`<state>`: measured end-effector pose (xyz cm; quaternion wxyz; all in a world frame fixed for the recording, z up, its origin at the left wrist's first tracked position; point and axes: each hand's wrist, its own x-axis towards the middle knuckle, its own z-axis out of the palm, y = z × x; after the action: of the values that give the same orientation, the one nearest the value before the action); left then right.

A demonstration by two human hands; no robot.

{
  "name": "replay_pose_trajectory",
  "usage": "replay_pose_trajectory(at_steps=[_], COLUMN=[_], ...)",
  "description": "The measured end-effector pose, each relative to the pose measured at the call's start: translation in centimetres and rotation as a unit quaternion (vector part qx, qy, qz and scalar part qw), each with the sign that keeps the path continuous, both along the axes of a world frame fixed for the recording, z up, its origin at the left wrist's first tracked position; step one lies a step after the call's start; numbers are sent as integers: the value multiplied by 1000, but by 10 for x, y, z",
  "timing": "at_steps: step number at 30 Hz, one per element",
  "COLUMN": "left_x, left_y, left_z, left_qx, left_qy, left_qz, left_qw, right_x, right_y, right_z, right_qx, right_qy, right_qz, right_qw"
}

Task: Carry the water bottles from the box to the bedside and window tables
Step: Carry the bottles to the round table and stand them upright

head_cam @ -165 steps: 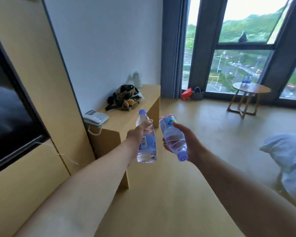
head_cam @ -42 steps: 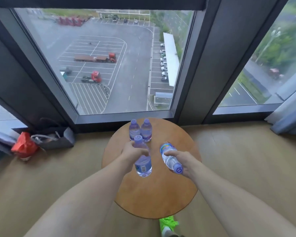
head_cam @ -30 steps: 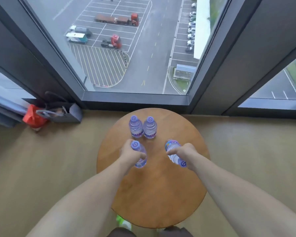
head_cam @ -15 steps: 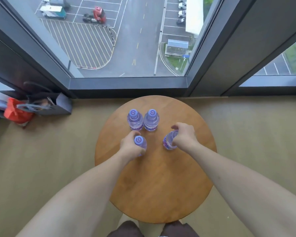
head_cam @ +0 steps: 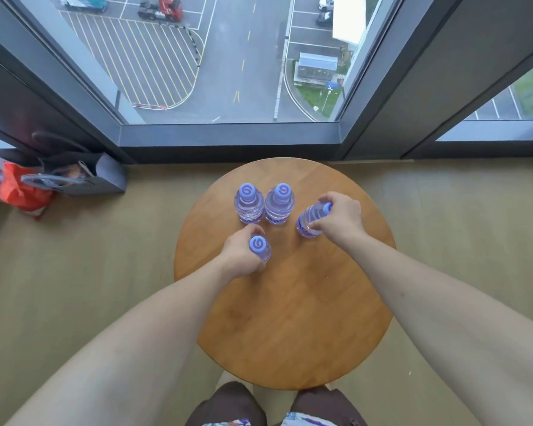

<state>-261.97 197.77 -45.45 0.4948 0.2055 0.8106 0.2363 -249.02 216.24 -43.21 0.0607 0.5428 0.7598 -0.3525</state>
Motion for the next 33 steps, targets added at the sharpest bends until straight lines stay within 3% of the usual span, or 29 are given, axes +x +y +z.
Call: replay_pose_trajectory(at_steps=[16,27,29,33], left_x=[-8,-7,-5,1], left_y=[-12,-13,-14,-12], left_z=[-3,-5,-6,-6], left_qx=[-2,-8,-11,-11], left_qy=[11,7,3,-7], left_qz=[-31,-18,15,84], left_qw=[999,1000,1000,996], right_x=[-30,-29,-23,5], right_y=[11,17,12,-31], right_z=[-15,-21,-18,-18], right_qx=[58,36,48,173], right_qy=[61,89,122,197], right_qz=[75,99,75,-54], right_qw=[994,990,989,963])
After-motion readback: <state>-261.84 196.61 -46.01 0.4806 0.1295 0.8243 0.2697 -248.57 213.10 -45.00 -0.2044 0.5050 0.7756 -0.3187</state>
